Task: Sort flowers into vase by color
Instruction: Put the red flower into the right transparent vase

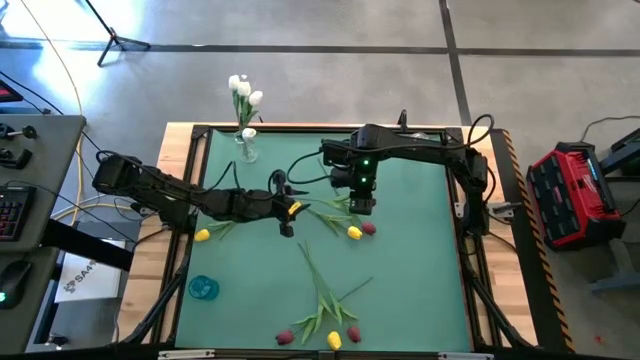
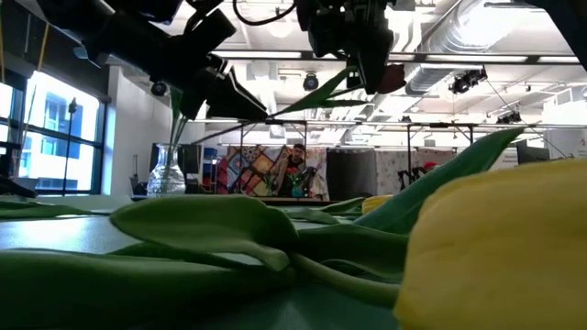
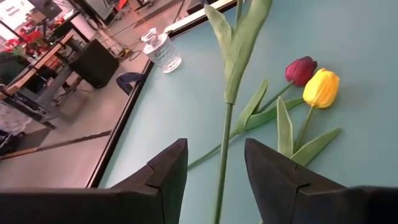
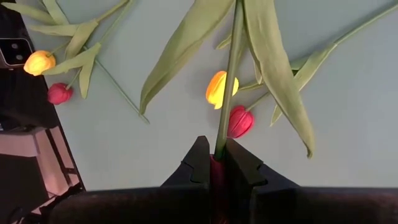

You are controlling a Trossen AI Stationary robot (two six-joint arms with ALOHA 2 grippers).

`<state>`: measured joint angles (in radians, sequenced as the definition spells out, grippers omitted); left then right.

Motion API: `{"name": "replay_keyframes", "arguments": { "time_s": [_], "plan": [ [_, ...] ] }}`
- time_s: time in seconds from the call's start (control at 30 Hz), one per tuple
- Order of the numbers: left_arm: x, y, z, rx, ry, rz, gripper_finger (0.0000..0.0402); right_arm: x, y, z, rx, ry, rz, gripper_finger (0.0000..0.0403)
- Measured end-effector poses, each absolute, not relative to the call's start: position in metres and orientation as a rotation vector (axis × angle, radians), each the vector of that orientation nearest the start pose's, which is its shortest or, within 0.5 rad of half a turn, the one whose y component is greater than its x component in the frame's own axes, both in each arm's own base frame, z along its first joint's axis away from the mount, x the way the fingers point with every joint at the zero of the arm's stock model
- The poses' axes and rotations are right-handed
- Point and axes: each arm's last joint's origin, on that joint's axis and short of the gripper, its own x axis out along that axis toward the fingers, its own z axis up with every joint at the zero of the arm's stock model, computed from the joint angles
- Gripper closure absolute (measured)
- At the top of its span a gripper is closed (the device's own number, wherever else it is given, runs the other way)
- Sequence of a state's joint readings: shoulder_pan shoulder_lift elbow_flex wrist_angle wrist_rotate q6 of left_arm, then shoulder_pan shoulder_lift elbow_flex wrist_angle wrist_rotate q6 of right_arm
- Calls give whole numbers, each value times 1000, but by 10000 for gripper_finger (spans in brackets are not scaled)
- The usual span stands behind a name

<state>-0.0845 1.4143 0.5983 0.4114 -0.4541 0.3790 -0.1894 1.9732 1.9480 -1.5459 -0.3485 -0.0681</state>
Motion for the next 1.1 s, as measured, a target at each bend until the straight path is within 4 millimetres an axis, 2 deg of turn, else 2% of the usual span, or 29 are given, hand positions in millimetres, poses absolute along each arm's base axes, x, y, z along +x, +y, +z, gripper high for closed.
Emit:
{"name": "replay_keyframes", "arguments": {
  "time_s": [0.1,0.4,0.57,0.77,0.93,1.1],
  "plan": [
    [276,-11,189,478,471,284,281,365,-60,305,363,1507,176,400],
    [272,-10,181,480,553,281,392,367,-60,305,358,1484,177,395],
    [272,-9,181,476,560,310,399,371,-61,305,369,1453,161,369],
    [272,-8,183,437,540,369,401,383,-64,311,381,1320,122,301],
    [272,1,183,346,534,436,401,380,-64,331,381,1299,118,241],
    [271,14,182,274,531,517,401,374,-56,360,350,1265,92,207]
  ]
}}
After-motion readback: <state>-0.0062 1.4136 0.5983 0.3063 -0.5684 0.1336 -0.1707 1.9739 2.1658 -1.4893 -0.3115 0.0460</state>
